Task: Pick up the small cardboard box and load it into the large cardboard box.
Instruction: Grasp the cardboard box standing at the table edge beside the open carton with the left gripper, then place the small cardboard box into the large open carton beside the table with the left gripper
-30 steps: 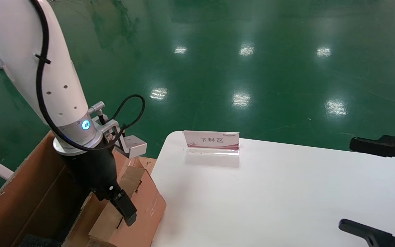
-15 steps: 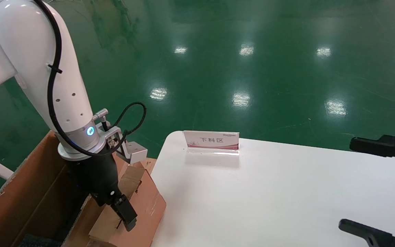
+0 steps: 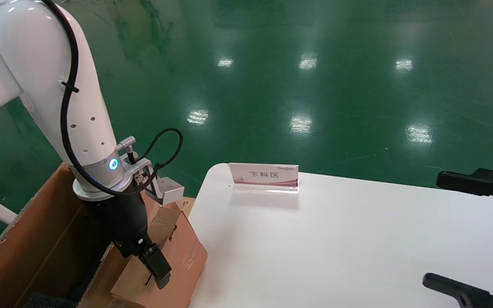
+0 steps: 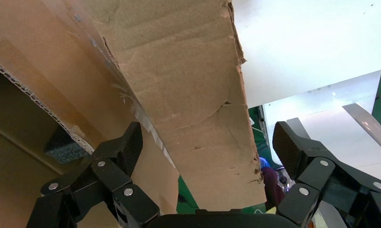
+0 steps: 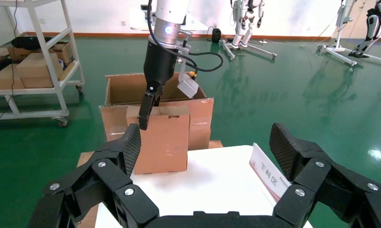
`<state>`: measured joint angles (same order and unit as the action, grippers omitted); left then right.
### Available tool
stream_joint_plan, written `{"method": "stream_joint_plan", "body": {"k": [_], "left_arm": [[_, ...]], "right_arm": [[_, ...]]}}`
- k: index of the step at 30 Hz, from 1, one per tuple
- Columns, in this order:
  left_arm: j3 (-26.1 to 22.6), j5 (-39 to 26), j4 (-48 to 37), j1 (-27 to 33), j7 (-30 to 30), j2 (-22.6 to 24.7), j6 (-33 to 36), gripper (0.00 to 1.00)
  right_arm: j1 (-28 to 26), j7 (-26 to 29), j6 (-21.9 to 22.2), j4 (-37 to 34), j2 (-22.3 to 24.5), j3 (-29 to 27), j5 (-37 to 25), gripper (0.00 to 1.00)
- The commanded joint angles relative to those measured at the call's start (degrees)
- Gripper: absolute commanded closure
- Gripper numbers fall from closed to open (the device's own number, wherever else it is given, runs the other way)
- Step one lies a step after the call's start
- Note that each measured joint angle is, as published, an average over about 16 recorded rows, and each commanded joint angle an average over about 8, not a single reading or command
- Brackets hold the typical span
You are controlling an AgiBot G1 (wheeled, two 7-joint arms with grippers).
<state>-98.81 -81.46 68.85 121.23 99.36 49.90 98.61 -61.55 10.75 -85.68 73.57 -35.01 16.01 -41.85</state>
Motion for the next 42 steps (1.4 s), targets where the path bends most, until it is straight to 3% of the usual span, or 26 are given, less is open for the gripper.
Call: {"method": "stream_joint_plan", "body": {"k": [1, 9, 17, 42], "left_arm": [[0.0, 0.0, 0.0, 0.0, 0.0, 0.0, 0.0, 1.0], [0.0, 0.0, 0.0, 0.0, 0.0, 0.0, 0.0, 1.0], [0.0, 0.0, 0.0, 0.1, 0.0, 0.0, 0.0, 1.0], [2.2, 0.7, 0.3, 1.4, -0.7, -0.7, 0.3, 1.0]], "right_arm": [[0.0, 0.0, 0.0, 0.0, 0.0, 0.0, 0.0, 1.0], [0.0, 0.0, 0.0, 0.0, 0.0, 0.0, 0.0, 0.97], [0.0, 0.0, 0.0, 0.0, 0.0, 0.0, 0.0, 0.0], [0.0, 0.0, 0.0, 0.0, 0.0, 0.0, 0.0, 0.0]]}}
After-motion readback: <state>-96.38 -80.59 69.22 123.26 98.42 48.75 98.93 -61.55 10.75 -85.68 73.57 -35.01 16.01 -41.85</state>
